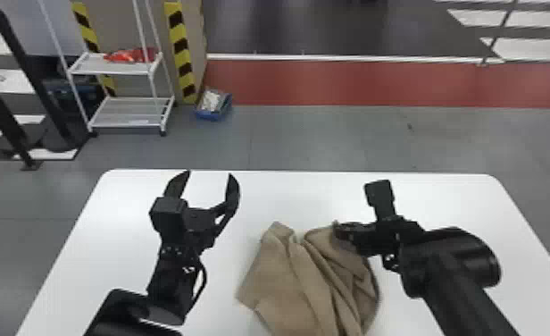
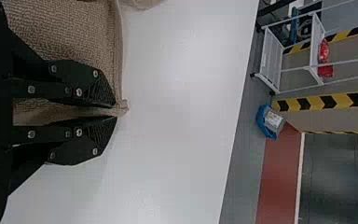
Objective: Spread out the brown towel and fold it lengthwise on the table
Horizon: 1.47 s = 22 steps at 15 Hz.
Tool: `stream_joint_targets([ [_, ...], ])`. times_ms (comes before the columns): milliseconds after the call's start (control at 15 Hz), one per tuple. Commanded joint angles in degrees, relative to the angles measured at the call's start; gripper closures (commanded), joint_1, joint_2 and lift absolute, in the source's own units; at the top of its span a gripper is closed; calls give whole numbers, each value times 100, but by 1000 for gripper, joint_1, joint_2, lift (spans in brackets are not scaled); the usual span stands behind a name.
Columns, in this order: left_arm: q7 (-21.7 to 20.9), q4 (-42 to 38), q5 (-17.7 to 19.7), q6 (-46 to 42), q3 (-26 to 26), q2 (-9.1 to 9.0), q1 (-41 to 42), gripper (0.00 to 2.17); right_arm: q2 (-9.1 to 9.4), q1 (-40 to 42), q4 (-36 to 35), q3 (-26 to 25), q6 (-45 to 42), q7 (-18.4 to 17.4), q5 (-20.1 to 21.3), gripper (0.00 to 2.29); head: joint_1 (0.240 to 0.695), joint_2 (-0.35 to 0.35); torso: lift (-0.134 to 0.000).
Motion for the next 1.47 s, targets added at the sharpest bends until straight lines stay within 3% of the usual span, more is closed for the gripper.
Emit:
stream_joint_targets([
  [0, 11, -8, -16, 0, 0, 15, 9, 201, -10, 292, -446, -165, 68, 31, -71, 1477, 695, -13, 0],
  [400, 37, -35, -16, 0, 0, 15, 18, 201, -27, 1522, -3399, -455, 965, 145, -484, 1477, 695, -19, 0],
  [600, 46, -17, -8, -35, 53, 32, 27, 201, -62, 2023, -5087, -1290, 1369, 365, -985, 1477, 695, -29, 0],
  [733, 37, -8, 10, -70, 62, 32, 27, 201, -115, 2226, -5658, -2151, 1281, 365, -1416, 1477, 695, -67, 0],
  [800, 29, -8, 10, -88, 70, 41, 27, 201, -194, 2164, -5623, -2696, 1264, 365, -1468, 1477, 695, -85, 0],
  [933, 2, 71, 36, -158, 62, 41, 9, 201, -546, 2252, -4964, -2951, 1106, 285, -1134, 1477, 695, -142, 0],
  [1000, -7, 97, 36, -176, 62, 41, 9, 201, -581, 2340, -4656, -2977, 789, 162, -871, 1477, 695, -211, 0],
  [1133, -33, 194, 19, -158, 0, 32, -70, 201, -555, 2366, -3848, -2872, 86, 83, -89, 1477, 695, -269, 0],
  [1400, -182, 194, -60, 88, -202, 41, -70, 205, -546, 2305, -3013, -2432, -283, 48, 755, 1477, 695, -310, 0],
])
